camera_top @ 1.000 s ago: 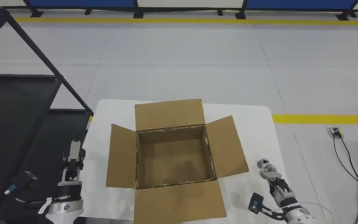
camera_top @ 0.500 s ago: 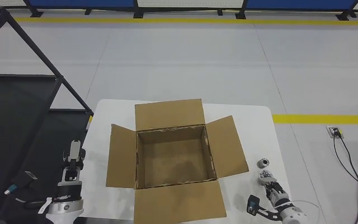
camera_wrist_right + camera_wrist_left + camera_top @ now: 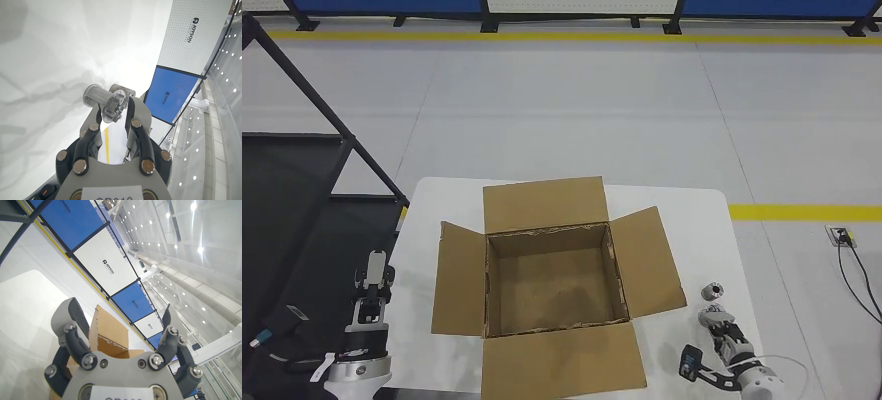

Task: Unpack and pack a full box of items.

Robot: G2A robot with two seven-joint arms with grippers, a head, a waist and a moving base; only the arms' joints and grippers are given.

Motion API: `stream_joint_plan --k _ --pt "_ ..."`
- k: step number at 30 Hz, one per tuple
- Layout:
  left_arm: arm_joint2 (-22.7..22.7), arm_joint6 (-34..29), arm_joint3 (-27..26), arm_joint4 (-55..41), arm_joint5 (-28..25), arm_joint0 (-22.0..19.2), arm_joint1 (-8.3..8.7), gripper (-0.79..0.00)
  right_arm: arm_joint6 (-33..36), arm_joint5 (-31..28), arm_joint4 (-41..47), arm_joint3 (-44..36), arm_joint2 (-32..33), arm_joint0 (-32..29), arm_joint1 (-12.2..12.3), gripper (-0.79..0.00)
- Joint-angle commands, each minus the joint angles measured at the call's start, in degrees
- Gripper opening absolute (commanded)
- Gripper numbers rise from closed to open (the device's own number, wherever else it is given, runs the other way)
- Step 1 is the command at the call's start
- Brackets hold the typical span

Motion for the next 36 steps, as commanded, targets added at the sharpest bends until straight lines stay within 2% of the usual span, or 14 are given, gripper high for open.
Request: stream_joint_plan --k 1,7,8,10,11,13,15,17,20,23,26,30,33,36 --pt "0.0 0.0 0.0 0.0 0.0 0.0 0.0 0.0 0.5 -0.1 0.0 -0.5 -0.1 -0.4 0.0 -0.413" --pt "0.0 0.0 0.0 0.0 0.0 0.0 0.0 0.0 1.3 3.0 1.0 -5.0 1.9 -4.3 0.1 -0.274" --pt "0.0 0.0 0.0 0.0 0.0 0.0 0.0 0.0 1.1 4.0 1.4 -6.3 2.4 -5.5 0.1 -0.24" --pt "0.0 0.0 0.0 0.0 0.0 0.0 0.0 0.0 0.6 7.1 2.7 -9.3 3.8 -8.4 0.0 -0.234" --pt "0.2 -0.4 0.0 -0.4 0.0 0.0 -0.01 0.0 -0.3 9.1 3.7 -10.9 4.6 -10.2 0.0 -0.206" --pt "0.3 -4.2 -0.7 -8.4 0.0 0.4 -0.07 0.0 -2.3 13.0 8.6 -14.8 5.9 -14.0 -0.2 0.0" --pt "-2.1 -6.0 -1.2 -11.5 -0.2 0.8 0.05 0.0 -3.8 16.9 12.8 -18.5 8.2 -17.5 -0.4 0.0" --pt "-3.5 -8.5 -1.4 -12.9 -2.5 1.6 0.2 0.0 -3.6 20.1 16.4 -22.5 8.3 -20.8 -0.7 0.0" --pt "-5.8 -12.1 -1.5 -10.1 -9.1 4.5 0.51 0.0 -5.2 23.7 17.9 -27.0 7.7 -23.6 -1.0 0.0" --pt "-7.6 -12.6 -0.8 -4.7 -15.5 8.1 0.62 0.0 -8.3 24.7 18.6 -29.4 6.9 -24.0 -1.0 0.0" --pt "-8.8 -10.0 -0.1 0.9 -19.5 11.5 0.47 0.0 -9.9 22.6 18.0 -30.8 6.0 -22.4 -0.9 0.0" --pt "-8.7 -4.0 1.0 15.6 -21.2 14.8 0.1 0.0 -14.6 17.2 21.0 -30.5 5.5 -17.7 -0.5 0.0" --pt "-7.7 -3.9 1.4 18.1 -24.4 18.0 0.02 0.0 -14.9 13.1 21.2 -30.3 5.2 -14.0 -0.3 0.0" --pt "-7.7 -4.1 1.4 18.0 -24.6 18.4 0.02 0.0 -14.3 10.4 19.7 -30.5 4.1 -11.3 -0.1 0.0"
